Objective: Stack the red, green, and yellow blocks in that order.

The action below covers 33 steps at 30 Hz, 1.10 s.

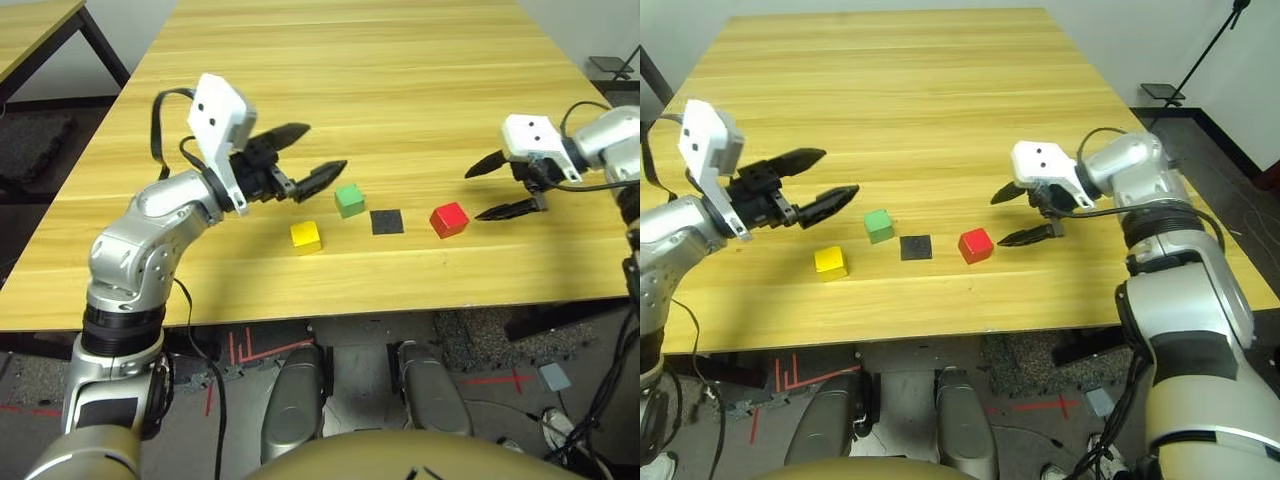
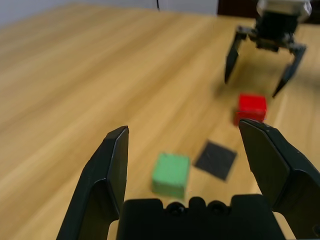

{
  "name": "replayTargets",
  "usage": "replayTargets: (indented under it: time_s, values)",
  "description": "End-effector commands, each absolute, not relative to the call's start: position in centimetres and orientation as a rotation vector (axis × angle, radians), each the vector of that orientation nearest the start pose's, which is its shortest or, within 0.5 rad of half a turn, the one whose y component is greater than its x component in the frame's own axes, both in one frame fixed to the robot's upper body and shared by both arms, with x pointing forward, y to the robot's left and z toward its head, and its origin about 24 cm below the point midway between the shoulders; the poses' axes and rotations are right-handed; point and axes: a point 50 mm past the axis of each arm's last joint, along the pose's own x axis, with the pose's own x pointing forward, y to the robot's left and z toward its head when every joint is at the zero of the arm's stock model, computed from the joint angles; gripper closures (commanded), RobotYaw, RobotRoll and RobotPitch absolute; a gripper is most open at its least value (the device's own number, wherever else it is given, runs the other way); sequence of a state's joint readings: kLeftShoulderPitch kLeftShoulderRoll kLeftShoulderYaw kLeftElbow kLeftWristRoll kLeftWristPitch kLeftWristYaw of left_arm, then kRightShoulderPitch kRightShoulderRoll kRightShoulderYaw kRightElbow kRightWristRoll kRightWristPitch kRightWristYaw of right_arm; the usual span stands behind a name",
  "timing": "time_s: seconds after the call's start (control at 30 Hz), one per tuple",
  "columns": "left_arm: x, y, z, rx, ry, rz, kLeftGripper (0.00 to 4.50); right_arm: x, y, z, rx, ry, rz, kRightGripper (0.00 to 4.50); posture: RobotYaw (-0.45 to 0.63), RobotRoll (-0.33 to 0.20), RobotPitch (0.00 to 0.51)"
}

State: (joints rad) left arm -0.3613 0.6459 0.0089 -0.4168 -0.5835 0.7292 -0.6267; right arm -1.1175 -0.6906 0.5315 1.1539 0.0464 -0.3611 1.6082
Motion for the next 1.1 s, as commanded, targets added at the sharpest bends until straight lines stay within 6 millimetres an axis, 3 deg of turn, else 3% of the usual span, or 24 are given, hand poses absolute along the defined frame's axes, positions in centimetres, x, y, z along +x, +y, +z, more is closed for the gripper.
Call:
replayTargets:
  time_s: [0.03,0.3,0.4,0.57,0.83,1.1]
  values:
    - [25.9,16.5,17.4,0.220,0.133,-0.895,0.03,35.7,-21.6,16.2,-0.892,0.551,1.519,0.00,0.41,-0.195,0.083]
    - [25.6,17.0,17.4,0.211,0.124,-0.840,0.03,35.8,-19.9,15.0,-0.948,0.567,1.596,0.00,0.46,-0.198,0.091]
    - [25.4,17.0,17.4,0.199,0.118,-0.824,0.00,35.9,-19.6,14.8,-1.000,0.569,1.608,0.63,0.48,-0.198,0.096]
    - [25.2,17.1,17.6,0.199,0.113,-0.806,0.00,36.7,-18.7,16.0,-0.975,0.524,1.538,2.44,0.49,-0.201,0.103]
    - [25.7,17.0,17.8,0.196,0.101,-0.794,0.00,37.7,-14.1,18.3,-0.822,0.456,1.528,2.46,0.48,-0.220,0.108]
    - [26.4,16.5,18.0,0.183,0.067,-0.766,0.00,36.9,-11.3,16.7,-0.862,0.508,1.500,2.46,0.51,-0.231,0.119]
